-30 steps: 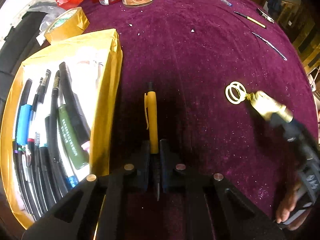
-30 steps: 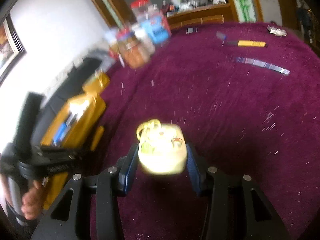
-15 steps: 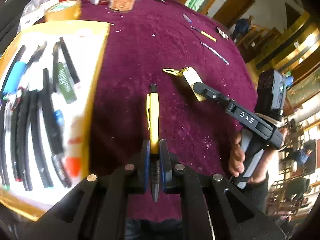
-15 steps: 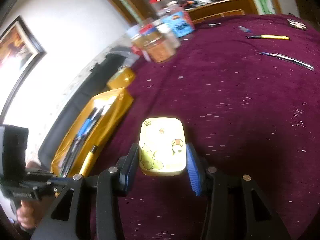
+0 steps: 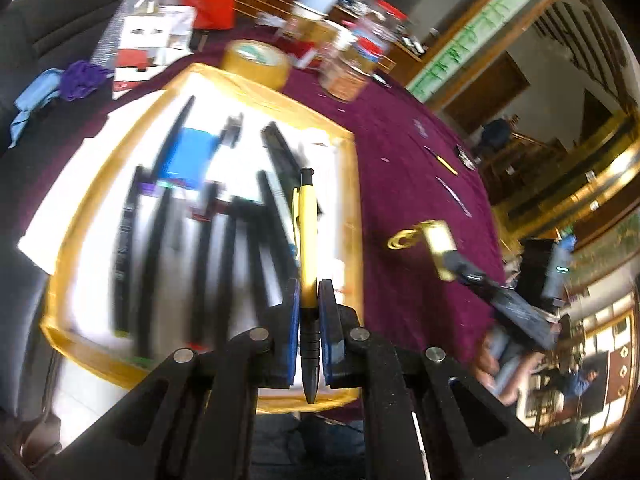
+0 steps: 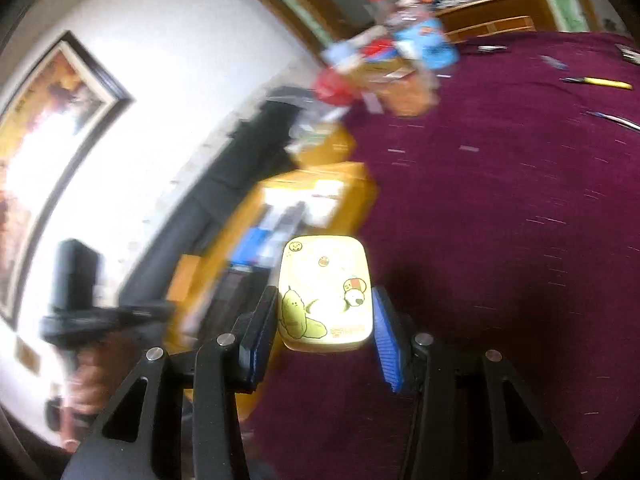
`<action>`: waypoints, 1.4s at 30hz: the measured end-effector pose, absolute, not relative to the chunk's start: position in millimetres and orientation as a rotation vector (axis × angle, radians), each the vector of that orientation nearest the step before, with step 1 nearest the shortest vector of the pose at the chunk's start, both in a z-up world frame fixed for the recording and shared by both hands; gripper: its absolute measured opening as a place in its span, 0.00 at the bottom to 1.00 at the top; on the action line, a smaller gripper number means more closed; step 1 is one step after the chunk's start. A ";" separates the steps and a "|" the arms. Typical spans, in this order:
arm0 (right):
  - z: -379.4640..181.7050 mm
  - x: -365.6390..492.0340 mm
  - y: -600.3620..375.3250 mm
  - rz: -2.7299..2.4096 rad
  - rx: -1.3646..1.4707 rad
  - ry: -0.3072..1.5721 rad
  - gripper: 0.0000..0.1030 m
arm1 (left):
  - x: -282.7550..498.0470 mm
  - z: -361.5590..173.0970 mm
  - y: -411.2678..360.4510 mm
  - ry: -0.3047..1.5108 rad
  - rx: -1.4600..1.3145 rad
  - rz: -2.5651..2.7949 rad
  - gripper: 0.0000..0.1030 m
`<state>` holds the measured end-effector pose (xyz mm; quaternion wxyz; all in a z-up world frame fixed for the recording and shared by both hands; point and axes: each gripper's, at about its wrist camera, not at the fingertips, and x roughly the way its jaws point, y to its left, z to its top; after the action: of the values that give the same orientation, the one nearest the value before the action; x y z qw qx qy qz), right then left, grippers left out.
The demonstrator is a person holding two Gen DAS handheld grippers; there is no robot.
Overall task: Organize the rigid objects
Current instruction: 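Carry the keychain case and yellow pen over the tray and open both tools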
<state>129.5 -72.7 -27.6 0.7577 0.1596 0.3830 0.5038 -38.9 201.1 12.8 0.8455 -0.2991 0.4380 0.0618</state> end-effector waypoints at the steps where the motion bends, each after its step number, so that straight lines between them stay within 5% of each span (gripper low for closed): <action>1: -15.9 123.9 -61.1 1.128 0.350 0.817 0.40 | -37.5 6.4 209.0 0.936 -0.641 0.146 0.07; 8: 23.0 108.6 22.4 1.198 0.226 0.755 0.40 | -41.7 -16.5 227.9 0.962 -0.652 0.205 0.07; 24: -33.8 106.0 120.8 0.959 -0.085 0.886 0.41 | -43.5 -42.3 233.9 0.982 -0.557 0.323 0.07; 27: -32.7 95.5 113.0 0.954 -0.081 0.868 0.43 | -47.1 -42.4 229.4 0.973 -0.545 0.351 0.21; 29: -29.5 84.0 98.1 0.959 -0.042 0.842 0.48 | -51.9 -38.9 221.8 0.957 -0.528 0.360 0.45; 31: -27.4 70.7 80.6 0.950 0.007 0.818 0.52 | -58.2 -30.8 206.4 0.925 -0.462 0.394 0.58; 42: -14.4 9.7 14.1 0.890 0.062 0.752 0.54 | -91.1 -4.1 139.7 0.841 -0.142 0.609 0.63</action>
<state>9.7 14.1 -14.4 0.8347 0.0295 0.3549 0.4200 -91.1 139.7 -4.1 0.8658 -0.0679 0.4016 0.2908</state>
